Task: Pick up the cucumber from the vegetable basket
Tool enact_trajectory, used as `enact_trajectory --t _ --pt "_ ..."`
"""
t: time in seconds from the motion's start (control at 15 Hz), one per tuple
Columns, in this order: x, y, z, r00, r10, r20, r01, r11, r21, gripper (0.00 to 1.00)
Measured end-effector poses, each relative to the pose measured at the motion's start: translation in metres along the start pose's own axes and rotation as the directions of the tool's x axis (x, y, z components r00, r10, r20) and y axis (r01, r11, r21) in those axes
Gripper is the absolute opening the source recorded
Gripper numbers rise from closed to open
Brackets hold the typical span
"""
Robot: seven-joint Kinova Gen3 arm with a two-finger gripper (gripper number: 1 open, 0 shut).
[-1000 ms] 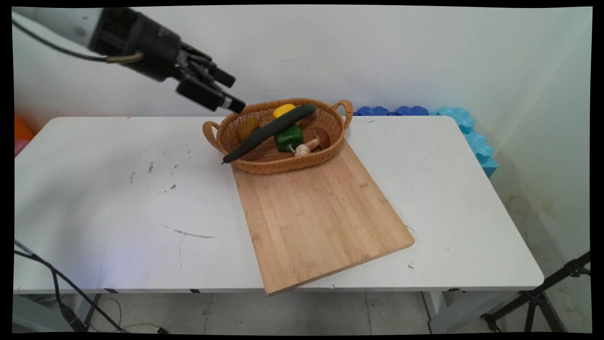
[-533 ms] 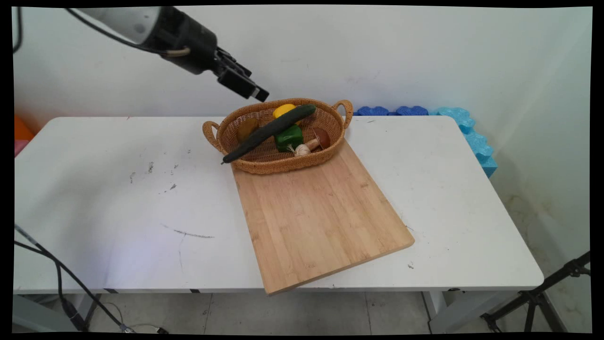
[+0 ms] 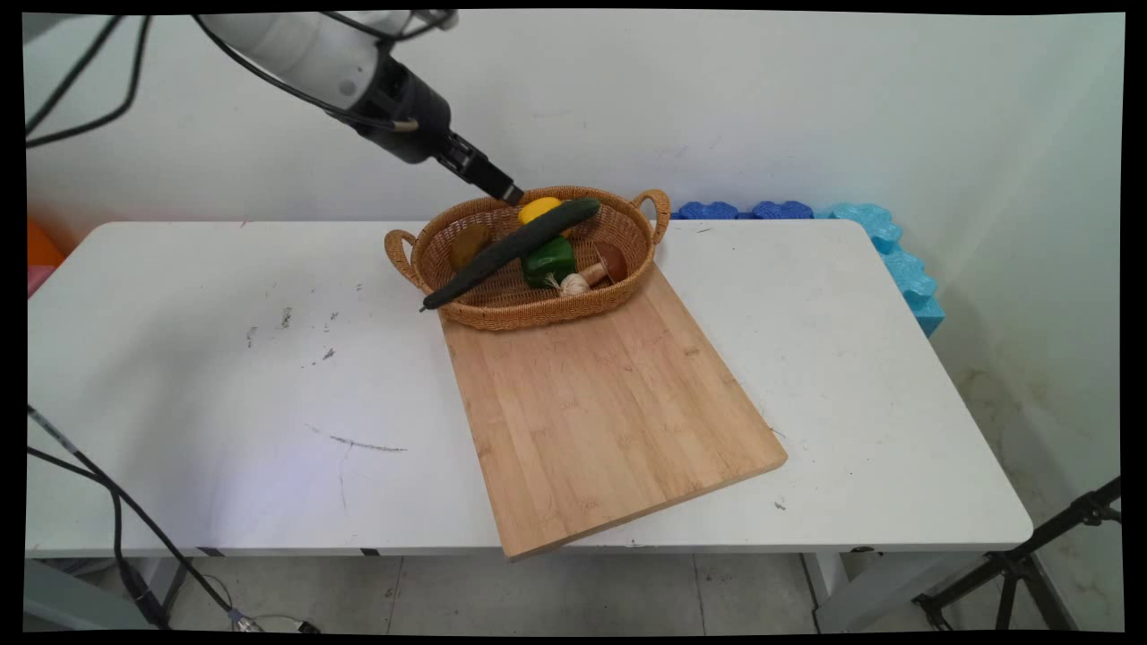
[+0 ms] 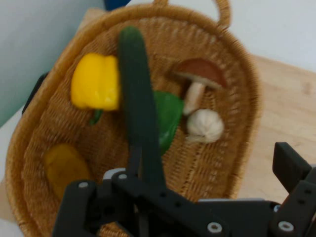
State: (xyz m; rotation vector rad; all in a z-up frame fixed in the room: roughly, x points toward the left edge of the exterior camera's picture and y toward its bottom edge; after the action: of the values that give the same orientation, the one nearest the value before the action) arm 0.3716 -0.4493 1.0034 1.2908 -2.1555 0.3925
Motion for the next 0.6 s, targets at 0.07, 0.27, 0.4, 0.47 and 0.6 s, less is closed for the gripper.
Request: enact_trajectory --t 0.07,0.27,0.4,0.47,0.6 --pt "0.000 -0.002 0.008 1.000 -0.019 0.015 0.019 1.000 0.015 1.00" --pt "0.000 -0.007 0.032 0.996 -0.068 0.052 0.065 0.996 0.055 1.00" --pt "0.000 -0.011 0.051 0.992 -0.097 0.077 0.091 0.993 0.079 1.00" --pt "0.000 -0.012 0.057 0.991 -0.105 0.083 0.098 0.991 0.086 1.00" --pt "0.000 -0.016 0.073 0.987 -0.127 0.100 0.117 0.988 0.105 1.00"
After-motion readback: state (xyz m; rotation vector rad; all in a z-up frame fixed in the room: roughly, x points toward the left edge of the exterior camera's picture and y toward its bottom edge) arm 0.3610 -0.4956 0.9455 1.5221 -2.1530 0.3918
